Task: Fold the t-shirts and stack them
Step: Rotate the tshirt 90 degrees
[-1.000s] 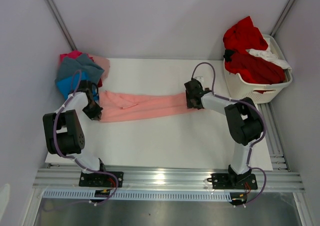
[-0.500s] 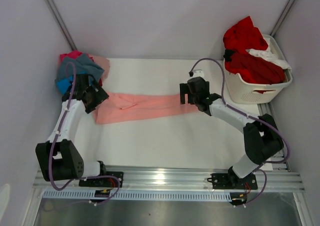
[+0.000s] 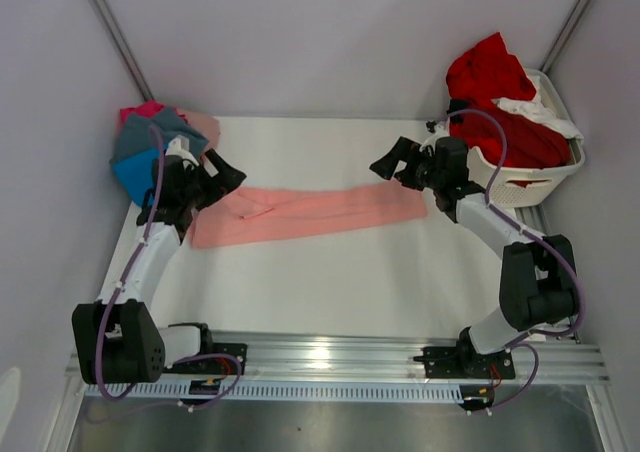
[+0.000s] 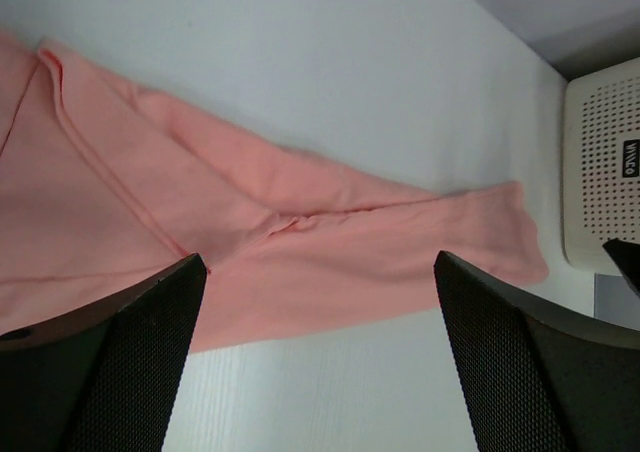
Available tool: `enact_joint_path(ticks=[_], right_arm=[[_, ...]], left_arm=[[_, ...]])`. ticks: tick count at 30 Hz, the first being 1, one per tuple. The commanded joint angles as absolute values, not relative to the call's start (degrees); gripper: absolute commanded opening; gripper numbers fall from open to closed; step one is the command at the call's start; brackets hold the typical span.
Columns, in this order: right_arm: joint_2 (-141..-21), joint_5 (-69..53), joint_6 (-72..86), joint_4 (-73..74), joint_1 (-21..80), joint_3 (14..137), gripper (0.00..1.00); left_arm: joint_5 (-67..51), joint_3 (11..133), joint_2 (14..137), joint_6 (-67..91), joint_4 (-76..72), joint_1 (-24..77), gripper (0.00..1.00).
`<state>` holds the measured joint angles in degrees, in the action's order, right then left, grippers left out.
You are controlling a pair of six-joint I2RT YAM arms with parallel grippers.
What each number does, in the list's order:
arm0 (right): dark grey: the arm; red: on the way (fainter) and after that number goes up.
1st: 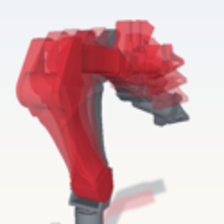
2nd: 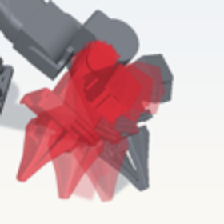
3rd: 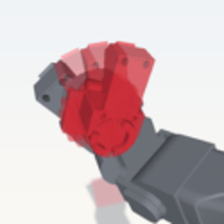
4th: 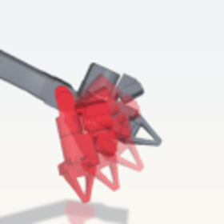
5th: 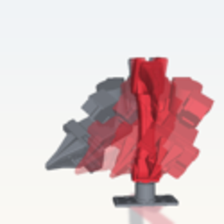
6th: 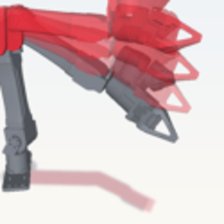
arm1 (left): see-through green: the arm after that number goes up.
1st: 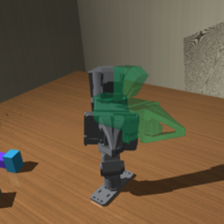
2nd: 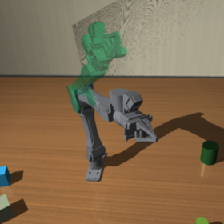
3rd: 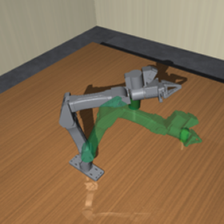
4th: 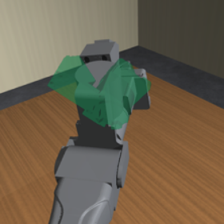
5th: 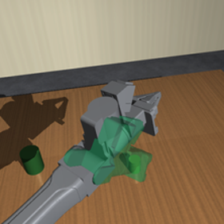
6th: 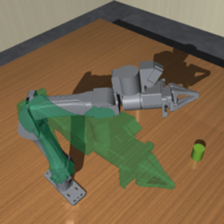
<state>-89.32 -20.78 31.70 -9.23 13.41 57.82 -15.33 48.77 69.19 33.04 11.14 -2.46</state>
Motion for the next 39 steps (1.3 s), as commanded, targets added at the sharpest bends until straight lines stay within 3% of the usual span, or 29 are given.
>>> enact_joint_path(ticks=[1, 4, 7, 8, 11, 14, 19, 22, 28, 39], right_arm=[[-87.1, -28.6, 28.1, -8.2, 15.7, 63.4, 0.99], [-83.8, -15.7, 20.1, -3.1, 20.3, 65.8, 1.0], [-83.4, -16.0, 16.7, -1.5, 21.2, 65.8, 1.0], [-83.6, -16.6, 15.9, -1.0, 21.0, 65.7, 0.99], [-85.3, -16.1, 12.2, 3.0, 21.6, 66.6, 1.0], [-87.4, -7.1, 8.6, 6.0, 23.8, 67.5, 0.99], [-97.5, 13.1, 0.6, 16.5, 30.9, 78.8, 1.0], [-105.1, 15.2, -1.6, 22.6, 31.9, 86.6, 1.0], [-117.2, 18.2, 1.4, 31.3, 32.3, 98.3, 0.99], [-119.6, 19.1, 13.0, 32.9, 31.5, 89.8, 0.99]], left_arm=[[-18.3, 50.7, 68.8, 31.2, -1.0, -2.4, 0.99], [-23.7, 52.9, 70.7, 29.4, -6.8, -2.3, 0.99], [-35.0, 56.3, 74.9, 25.9, -12.3, -2.1, 0.99], [-37.7, 60.3, 78.5, 25.2, -8.0, -1.8, 0.99], [-33.7, 62.8, 77.1, 18.1, -4.5, 1.7, 0.99], [-20.5, 61.4, 76.2, 12.5, 1.0, 4.2, 0.99], [-4.2, 61.9, 79.5, 17.4, 14.5, 6.1, 0.99], [4.4, 62.1, 80.2, 21.9, 22.1, 7.9, 0.99], [7.0, 59.2, 81.3, 30.7, 29.0, 8.0, 0.99], [7.1, 58.2, 88.6, 36.6, 34.4, 8.1, 0.98]])
